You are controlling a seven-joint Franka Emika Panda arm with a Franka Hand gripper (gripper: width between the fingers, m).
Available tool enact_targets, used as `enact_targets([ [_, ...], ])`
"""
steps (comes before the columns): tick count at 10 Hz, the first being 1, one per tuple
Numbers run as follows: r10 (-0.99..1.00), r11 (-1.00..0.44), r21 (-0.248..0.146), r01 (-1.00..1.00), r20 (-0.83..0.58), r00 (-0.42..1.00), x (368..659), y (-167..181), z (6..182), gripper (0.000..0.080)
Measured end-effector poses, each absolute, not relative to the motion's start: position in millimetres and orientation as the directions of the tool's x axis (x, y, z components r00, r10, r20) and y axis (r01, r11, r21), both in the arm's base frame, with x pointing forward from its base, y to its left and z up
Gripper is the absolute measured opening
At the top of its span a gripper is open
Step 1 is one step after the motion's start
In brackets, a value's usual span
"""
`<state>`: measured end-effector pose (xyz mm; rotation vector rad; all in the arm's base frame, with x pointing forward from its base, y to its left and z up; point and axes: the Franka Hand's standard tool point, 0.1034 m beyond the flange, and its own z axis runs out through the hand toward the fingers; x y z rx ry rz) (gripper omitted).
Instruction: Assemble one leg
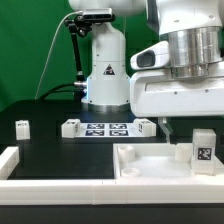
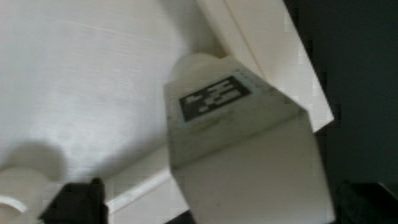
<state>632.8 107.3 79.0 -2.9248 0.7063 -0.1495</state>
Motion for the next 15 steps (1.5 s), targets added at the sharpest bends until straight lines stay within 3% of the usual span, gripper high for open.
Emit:
enact_targets([
  [4, 0.043, -0.998, -0.047, 0.050, 0.157, 0.987, 629.0, 106.5, 72.7, 0.0648],
  [5, 0.040, -0.998, -0.047, 0.048, 0.157, 0.987, 629.0, 106.2, 72.7, 0.0648],
  [7, 0.037, -0.998, -0.048, 0.045, 0.157, 0.987, 629.0, 106.3, 72.7, 0.0376],
  [8, 0.038, -0.998, -0.048, 0.046, 0.157, 0.987, 629.0, 106.2, 72.6, 0.0289],
  [11, -0.006, -0.998, -0.055, 0.003, 0.154, 0.988, 629.0, 106.0, 72.5, 0.0289],
  [15, -0.460, -0.884, -0.151, -0.442, 0.114, 0.881, 628.6, 105.6, 70.4, 0.0290],
])
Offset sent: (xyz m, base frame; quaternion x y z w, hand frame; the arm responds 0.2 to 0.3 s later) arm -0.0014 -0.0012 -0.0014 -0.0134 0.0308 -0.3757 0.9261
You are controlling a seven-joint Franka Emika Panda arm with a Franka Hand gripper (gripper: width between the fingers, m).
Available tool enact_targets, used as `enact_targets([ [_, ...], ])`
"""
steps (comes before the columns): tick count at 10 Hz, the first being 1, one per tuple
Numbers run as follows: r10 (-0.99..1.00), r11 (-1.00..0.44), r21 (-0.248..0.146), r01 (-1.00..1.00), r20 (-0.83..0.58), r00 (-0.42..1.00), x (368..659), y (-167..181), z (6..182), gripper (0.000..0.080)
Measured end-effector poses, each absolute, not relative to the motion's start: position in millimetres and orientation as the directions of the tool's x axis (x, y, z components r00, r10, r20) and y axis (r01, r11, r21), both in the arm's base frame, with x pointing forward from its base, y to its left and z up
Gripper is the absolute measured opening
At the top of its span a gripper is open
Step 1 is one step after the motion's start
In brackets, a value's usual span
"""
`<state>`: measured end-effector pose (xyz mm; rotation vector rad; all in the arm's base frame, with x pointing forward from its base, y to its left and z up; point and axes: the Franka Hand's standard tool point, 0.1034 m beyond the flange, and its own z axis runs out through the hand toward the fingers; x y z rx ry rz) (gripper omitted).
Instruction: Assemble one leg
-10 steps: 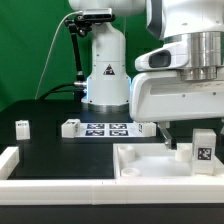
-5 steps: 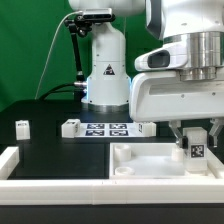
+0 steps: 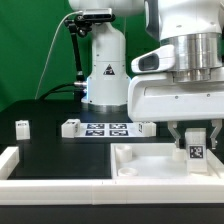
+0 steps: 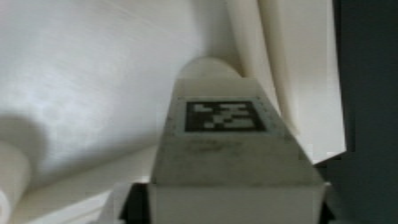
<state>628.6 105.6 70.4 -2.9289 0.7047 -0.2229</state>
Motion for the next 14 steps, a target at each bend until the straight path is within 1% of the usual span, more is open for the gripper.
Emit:
enact_targets([
  [1, -0.548, -0.832, -0.170, -0.528, 0.107, 0.830, 628.7, 105.0, 70.1, 0.0290],
  [2, -0.690, -0.718, -0.196, -0.668, 0.074, 0.720, 627.8, 104.9, 69.0, 0.0290],
  [3, -0.795, -0.600, -0.207, -0.773, 0.045, 0.605, 626.6, 103.4, 68.0, 0.0290],
  [4, -0.861, -0.501, -0.211, -0.840, 0.025, 0.507, 625.4, 103.1, 67.6, 0.0291],
  [5, -0.929, -0.359, -0.213, -0.909, -0.008, 0.369, 623.1, 103.2, 67.3, 0.0291],
  [6, -0.966, -0.242, -0.208, -0.948, -0.033, 0.255, 621.6, 103.1, 67.1, 0.0292],
  [7, -0.996, -0.020, -0.188, -0.982, -0.086, 0.037, 618.9, 104.2, 66.5, 0.0292],
  [8, -0.994, 0.051, -0.172, -0.984, -0.103, -0.034, 617.6, 105.7, 66.7, 0.0292],
  [9, -0.981, 0.163, -0.159, -0.974, -0.132, -0.143, 616.7, 107.2, 66.3, 0.0292],
  [10, -0.970, 0.215, -0.151, -0.965, -0.145, -0.194, 616.4, 107.5, 66.2, 0.0292],
  [11, -0.947, 0.300, -0.136, -0.944, -0.165, -0.277, 616.1, 108.7, 66.0, 0.0292],
  [12, -0.947, 0.298, -0.136, -0.945, -0.164, -0.275, 615.7, 109.1, 65.3, 0.0292],
  [13, -0.955, 0.272, -0.140, -0.952, -0.160, -0.250, 615.6, 109.0, 65.0, 0.0521],
  [14, -0.970, 0.213, -0.149, -0.966, -0.151, -0.191, 615.6, 109.0, 64.9, 0.0619],
])
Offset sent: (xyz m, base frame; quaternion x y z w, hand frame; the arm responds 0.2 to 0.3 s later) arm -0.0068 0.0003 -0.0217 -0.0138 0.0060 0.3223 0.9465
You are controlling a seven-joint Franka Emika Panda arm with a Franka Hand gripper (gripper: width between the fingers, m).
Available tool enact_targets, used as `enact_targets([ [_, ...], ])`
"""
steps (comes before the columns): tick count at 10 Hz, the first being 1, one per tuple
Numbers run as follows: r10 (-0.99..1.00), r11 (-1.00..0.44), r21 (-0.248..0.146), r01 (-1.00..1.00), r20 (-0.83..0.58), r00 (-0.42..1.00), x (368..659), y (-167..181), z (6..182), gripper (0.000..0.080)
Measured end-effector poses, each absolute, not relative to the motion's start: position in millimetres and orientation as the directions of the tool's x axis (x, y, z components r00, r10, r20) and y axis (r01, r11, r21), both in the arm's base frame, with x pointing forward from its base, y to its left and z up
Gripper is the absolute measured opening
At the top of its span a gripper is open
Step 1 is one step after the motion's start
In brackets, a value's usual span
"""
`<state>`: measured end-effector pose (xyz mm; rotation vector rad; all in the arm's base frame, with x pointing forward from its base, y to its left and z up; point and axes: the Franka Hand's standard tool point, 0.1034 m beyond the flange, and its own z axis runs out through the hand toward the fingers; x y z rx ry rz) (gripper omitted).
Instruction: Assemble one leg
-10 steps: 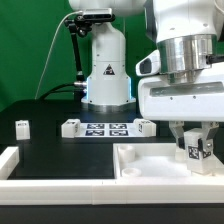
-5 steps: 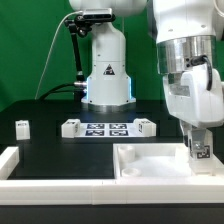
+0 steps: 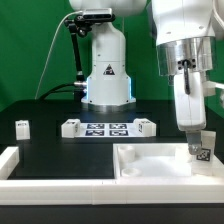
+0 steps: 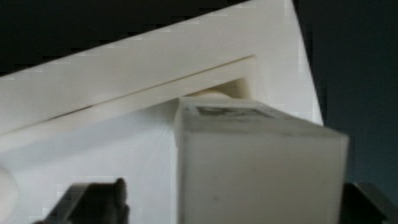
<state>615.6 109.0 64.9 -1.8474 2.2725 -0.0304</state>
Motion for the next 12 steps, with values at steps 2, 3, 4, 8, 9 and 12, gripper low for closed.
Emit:
enact_targets([
  [2, -0.992, 0.021, -0.152, -0.988, -0.124, -0.002, 615.2, 106.3, 64.8, 0.0640],
  [3, -0.971, -0.203, -0.149, -0.968, -0.094, 0.219, 616.7, 105.2, 66.1, 0.0648],
  [4, -0.918, -0.378, -0.135, -0.916, -0.079, 0.390, 618.8, 107.3, 68.6, 0.0648],
  [8, -0.562, -0.821, -0.111, -0.560, -0.010, 0.827, 623.7, 113.4, 73.6, 0.0649],
  [9, -0.441, -0.894, -0.099, -0.438, 0.014, 0.897, 622.8, 114.9, 72.5, 0.0649],
  [12, -0.210, -0.975, -0.078, -0.206, 0.056, 0.976, 622.8, 113.6, 70.7, 0.0649],
])
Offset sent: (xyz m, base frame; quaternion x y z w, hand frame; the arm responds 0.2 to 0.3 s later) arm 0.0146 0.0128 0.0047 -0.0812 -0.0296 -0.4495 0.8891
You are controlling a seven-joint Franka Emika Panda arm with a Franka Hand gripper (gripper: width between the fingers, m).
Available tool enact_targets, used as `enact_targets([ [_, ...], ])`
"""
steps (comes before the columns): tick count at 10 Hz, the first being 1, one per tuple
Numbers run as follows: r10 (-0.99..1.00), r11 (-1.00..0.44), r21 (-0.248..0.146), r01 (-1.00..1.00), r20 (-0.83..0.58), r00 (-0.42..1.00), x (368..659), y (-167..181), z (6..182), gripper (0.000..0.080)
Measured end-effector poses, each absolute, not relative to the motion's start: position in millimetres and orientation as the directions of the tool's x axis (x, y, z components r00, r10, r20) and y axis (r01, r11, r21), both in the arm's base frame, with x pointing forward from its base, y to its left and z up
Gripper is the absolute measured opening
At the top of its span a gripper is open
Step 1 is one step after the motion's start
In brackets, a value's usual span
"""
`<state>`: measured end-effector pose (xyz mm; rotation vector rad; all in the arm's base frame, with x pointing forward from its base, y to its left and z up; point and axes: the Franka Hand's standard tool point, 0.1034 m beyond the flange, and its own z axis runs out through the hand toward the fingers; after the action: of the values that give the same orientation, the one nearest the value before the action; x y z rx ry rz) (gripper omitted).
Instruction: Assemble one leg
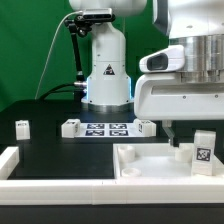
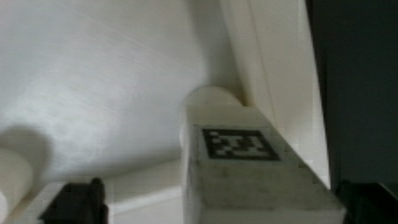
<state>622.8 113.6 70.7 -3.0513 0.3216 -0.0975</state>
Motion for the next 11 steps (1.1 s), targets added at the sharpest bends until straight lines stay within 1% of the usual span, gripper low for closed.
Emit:
enact_targets([
  [1, -0.229, -0.971, -0.079, -0.224, 0.054, 0.972, 622.8, 113.5, 70.7, 0.0649],
  [2, -0.229, -0.971, -0.079, -0.225, 0.054, 0.972, 622.9, 113.3, 70.7, 0.0536],
  [3, -0.229, -0.971, -0.079, -0.225, 0.054, 0.972, 622.9, 113.1, 70.7, 0.0402],
  [4, -0.229, -0.971, -0.079, -0.225, 0.054, 0.972, 622.9, 113.1, 70.7, 0.0402],
  [5, -0.232, -0.971, -0.079, -0.227, 0.054, 0.971, 622.9, 113.1, 70.7, 0.0291],
  [6, -0.286, -0.956, -0.083, -0.281, 0.049, 0.957, 622.9, 113.2, 70.7, 0.0291],
  [7, -0.287, -0.956, -0.082, -0.282, 0.049, 0.957, 622.9, 113.1, 70.7, 0.0291],
  [8, -0.338, -0.939, -0.090, -0.333, 0.049, 0.940, 623.1, 113.4, 70.5, 0.0291],
  [9, -0.553, -0.830, -0.119, -0.545, 0.048, 0.831, 622.0, 113.5, 69.5, 0.0291],
  [10, -0.688, -0.722, -0.142, -0.678, 0.034, 0.725, 621.4, 112.6, 69.2, 0.0291],
  [11, -0.790, -0.607, -0.151, -0.780, 0.010, 0.613, 620.9, 112.5, 69.0, 0.0291],
])
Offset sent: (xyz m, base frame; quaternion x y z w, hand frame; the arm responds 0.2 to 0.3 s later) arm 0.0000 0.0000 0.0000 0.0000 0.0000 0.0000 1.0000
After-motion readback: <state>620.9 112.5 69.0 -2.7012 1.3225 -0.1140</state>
